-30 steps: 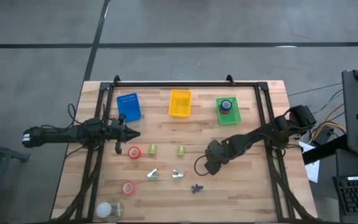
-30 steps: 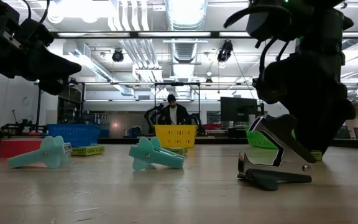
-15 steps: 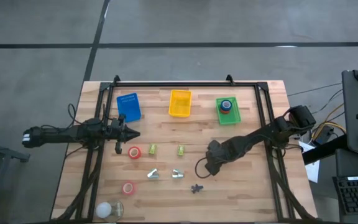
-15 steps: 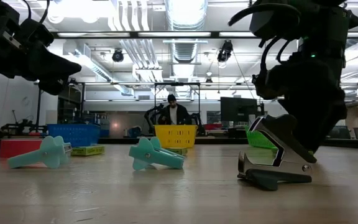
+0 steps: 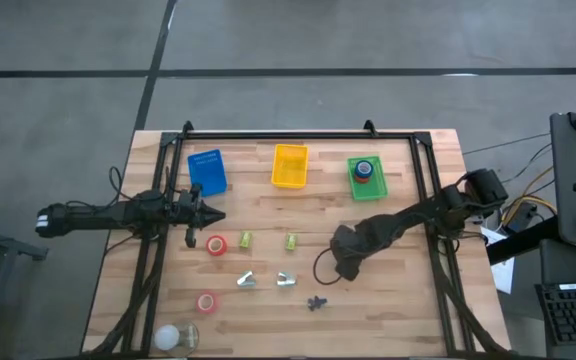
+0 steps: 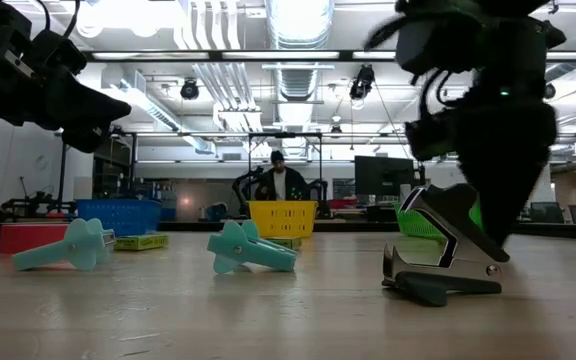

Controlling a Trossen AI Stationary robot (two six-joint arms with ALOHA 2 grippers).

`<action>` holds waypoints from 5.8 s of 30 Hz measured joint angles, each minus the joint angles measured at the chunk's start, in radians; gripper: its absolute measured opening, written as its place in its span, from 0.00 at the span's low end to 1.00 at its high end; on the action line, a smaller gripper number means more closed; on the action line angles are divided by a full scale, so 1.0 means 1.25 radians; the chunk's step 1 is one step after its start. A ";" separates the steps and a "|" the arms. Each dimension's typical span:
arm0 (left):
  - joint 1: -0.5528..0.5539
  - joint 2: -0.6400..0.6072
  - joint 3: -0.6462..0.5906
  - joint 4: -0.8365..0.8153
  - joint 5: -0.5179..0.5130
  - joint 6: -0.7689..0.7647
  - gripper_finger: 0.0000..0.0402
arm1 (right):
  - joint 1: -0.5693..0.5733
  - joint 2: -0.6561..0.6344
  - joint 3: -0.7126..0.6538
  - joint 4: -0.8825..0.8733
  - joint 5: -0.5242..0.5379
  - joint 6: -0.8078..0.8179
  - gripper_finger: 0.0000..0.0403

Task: Pick and place Stapler, Stapler remover, tape
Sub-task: Put the right staple box into the yellow bin

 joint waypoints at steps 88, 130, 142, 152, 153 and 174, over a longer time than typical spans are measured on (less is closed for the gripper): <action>0.000 0.004 0.000 0.000 0.000 0.000 0.06 | -0.473 0.125 0.461 0.048 0.058 -0.888 0.32; 0.000 0.007 0.000 0.000 0.000 0.000 0.06 | -0.621 0.562 0.971 -0.263 0.037 -1.105 0.34; 0.000 0.007 0.000 0.000 0.000 0.000 0.06 | -0.621 0.558 0.981 -0.298 0.038 -1.104 0.51; 0.000 0.007 0.000 0.000 0.000 0.000 0.06 | -0.610 0.492 1.037 -0.387 -0.067 -1.032 0.51; 0.000 0.007 0.000 0.000 0.000 0.000 0.06 | -0.606 0.483 1.034 -0.388 -0.102 -1.024 0.51; 0.000 0.007 0.000 0.000 0.000 0.000 0.06 | -0.253 0.456 0.942 -0.470 -0.147 -1.134 0.48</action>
